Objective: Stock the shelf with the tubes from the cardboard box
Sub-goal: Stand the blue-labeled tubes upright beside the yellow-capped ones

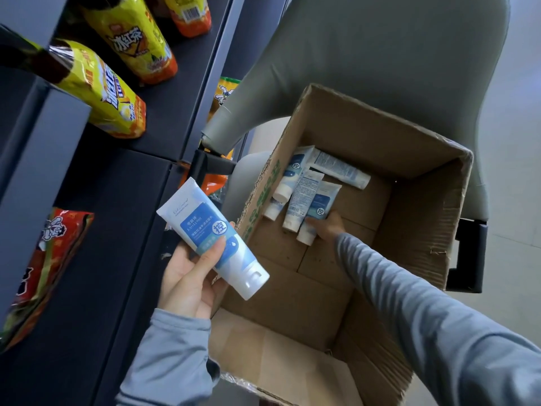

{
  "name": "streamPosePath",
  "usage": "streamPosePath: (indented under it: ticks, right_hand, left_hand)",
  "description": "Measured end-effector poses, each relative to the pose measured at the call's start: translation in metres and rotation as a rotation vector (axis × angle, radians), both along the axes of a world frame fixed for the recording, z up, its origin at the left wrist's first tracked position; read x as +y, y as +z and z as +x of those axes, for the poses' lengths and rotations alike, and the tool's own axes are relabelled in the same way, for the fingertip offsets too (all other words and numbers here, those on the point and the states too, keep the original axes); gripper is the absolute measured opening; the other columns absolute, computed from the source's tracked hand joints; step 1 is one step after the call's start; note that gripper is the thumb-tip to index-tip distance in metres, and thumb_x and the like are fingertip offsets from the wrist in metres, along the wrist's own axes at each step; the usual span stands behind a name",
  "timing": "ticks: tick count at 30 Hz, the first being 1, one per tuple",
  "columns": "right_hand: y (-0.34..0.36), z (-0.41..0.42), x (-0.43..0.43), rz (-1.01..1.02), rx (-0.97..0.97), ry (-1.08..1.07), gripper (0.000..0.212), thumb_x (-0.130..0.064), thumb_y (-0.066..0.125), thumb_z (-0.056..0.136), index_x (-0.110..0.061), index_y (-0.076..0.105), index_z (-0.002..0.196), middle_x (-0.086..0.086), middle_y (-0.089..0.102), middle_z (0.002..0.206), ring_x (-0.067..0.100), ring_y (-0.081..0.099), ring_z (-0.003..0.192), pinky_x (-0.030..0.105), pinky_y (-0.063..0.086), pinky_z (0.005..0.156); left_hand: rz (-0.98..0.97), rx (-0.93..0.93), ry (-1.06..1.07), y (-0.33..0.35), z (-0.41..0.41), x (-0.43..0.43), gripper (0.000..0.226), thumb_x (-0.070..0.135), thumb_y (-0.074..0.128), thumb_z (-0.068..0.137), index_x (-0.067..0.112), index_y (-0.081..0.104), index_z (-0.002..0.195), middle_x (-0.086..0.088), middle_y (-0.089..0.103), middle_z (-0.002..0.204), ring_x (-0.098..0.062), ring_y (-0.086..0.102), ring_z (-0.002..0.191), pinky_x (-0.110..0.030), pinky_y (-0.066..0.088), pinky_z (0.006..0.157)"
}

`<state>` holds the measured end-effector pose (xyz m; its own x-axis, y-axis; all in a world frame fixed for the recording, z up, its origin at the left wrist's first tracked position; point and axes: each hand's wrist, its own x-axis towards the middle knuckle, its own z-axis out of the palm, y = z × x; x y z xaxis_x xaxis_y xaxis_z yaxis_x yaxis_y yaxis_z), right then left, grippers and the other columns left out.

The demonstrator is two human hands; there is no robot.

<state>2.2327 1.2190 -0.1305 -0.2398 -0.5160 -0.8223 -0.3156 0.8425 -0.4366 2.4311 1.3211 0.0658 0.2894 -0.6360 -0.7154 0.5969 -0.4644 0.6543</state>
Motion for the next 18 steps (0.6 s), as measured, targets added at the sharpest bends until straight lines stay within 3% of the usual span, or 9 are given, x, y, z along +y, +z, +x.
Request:
streamPosePath:
  ticks: [4, 7, 9, 12, 13, 15, 18]
  right_hand:
    - [0.008, 0.002, 0.005, -0.005, -0.041, -0.067, 0.05, -0.005, 0.068, 0.084, 0.004, 0.044, 0.127, 0.02, 0.058, 0.123, 0.031, 0.061, 0.108, 0.033, 0.051, 0.079]
    - [0.027, -0.002, 0.015, -0.02, -0.135, -0.106, 0.036, -0.006, 0.067, 0.085, 0.002, 0.052, 0.117, 0.018, 0.06, 0.122, 0.027, 0.062, 0.099, 0.033, 0.053, 0.074]
    - [0.047, -0.005, 0.024, -0.02, -0.237, -0.166, 0.04, -0.01, 0.067, 0.085, -0.002, 0.049, 0.12, 0.015, 0.059, 0.123, 0.027, 0.062, 0.101, 0.035, 0.054, 0.076]
    - [0.083, -0.007, 0.036, -0.029, -0.409, -0.251, 0.048, -0.013, 0.067, 0.086, -0.013, 0.042, 0.127, 0.011, 0.059, 0.12, 0.024, 0.064, 0.097, 0.033, 0.057, 0.06]
    - [0.095, -0.008, 0.04, -0.035, -0.469, -0.263, 0.046, -0.013, 0.066, 0.087, -0.015, 0.042, 0.126, 0.01, 0.061, 0.118, 0.025, 0.065, 0.097, 0.035, 0.058, 0.061]
    - [0.122, -0.008, 0.046, -0.047, -0.617, -0.284, 0.04, -0.013, 0.066, 0.086, -0.017, 0.047, 0.121, 0.009, 0.066, 0.112, 0.025, 0.068, 0.092, 0.04, 0.059, 0.065]
    - [0.165, -0.004, 0.056, -0.078, -0.805, -0.262, 0.038, -0.02, 0.068, 0.08, -0.019, 0.054, 0.115, 0.006, 0.071, 0.104, 0.022, 0.071, 0.086, 0.035, 0.058, 0.062]
  left_hand:
    - [0.006, -0.006, -0.022, 0.002, 0.004, 0.006, 0.052, 0.016, 0.062, 0.067, 0.014, 0.056, 0.118, -0.001, 0.07, 0.104, -0.011, 0.069, 0.085, -0.025, 0.057, 0.067]
    - [0.013, -0.019, -0.033, 0.008, 0.005, 0.012, 0.051, 0.015, 0.063, 0.065, 0.015, 0.056, 0.116, -0.004, 0.068, 0.108, -0.011, 0.069, 0.084, -0.025, 0.057, 0.067]
    - [0.008, -0.021, -0.027, 0.017, 0.005, 0.015, 0.055, 0.014, 0.064, 0.064, 0.012, 0.054, 0.118, -0.006, 0.067, 0.108, -0.011, 0.069, 0.081, -0.024, 0.057, 0.063]
    - [-0.02, -0.041, -0.011, 0.034, 0.005, 0.018, 0.06, 0.013, 0.063, 0.064, 0.01, 0.05, 0.122, -0.008, 0.065, 0.108, -0.012, 0.068, 0.08, -0.023, 0.057, 0.062]
    - [-0.031, -0.051, -0.004, 0.041, 0.005, 0.019, 0.06, 0.013, 0.063, 0.063, 0.009, 0.05, 0.121, -0.009, 0.064, 0.108, -0.012, 0.068, 0.079, -0.023, 0.057, 0.062]
    - [-0.052, -0.073, 0.004, 0.056, 0.006, 0.02, 0.054, 0.013, 0.063, 0.063, 0.011, 0.052, 0.116, -0.009, 0.065, 0.104, -0.013, 0.068, 0.076, -0.024, 0.057, 0.06]
    - [-0.085, -0.11, 0.011, 0.08, 0.008, 0.026, 0.04, 0.011, 0.065, 0.062, 0.015, 0.057, 0.101, -0.005, 0.068, 0.093, -0.011, 0.069, 0.07, -0.024, 0.056, 0.056]
